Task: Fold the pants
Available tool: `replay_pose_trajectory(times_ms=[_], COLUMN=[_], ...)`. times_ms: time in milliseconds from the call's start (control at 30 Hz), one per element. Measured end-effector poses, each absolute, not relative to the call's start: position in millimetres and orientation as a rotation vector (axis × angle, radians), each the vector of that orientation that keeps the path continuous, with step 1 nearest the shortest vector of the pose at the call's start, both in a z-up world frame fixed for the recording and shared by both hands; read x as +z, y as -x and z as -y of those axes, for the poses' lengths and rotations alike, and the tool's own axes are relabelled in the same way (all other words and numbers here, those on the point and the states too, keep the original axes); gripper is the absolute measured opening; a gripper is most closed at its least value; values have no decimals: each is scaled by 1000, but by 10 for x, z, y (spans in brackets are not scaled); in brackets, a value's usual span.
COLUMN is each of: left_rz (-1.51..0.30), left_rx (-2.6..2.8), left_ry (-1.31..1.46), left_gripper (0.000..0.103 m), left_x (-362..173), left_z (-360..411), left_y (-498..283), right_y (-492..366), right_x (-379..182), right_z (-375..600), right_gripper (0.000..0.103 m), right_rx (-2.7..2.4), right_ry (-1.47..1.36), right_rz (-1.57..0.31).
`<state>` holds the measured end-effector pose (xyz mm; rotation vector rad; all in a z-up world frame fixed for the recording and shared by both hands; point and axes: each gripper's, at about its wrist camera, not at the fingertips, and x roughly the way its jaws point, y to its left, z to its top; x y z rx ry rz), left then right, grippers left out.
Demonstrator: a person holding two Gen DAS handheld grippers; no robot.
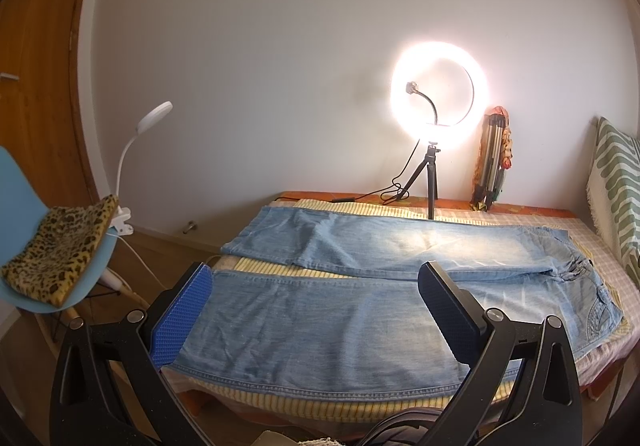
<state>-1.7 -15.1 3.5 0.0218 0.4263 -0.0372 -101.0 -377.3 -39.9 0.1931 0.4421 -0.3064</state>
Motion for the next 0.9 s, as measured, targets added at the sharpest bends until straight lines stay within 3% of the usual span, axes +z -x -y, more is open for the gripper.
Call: replay_pose_trajectory(times_ms=[900], left_rz=[-447], left_rx=[-33], left_ry=[-38], left_gripper=[102], left_x=[-73], left_z=[120], left_y=[-102], right_y=[864], right_x=[-417], right_z=[3745], right_gripper=[103], right_rx=[-277], right_ry=[-193], right_rz=[-471])
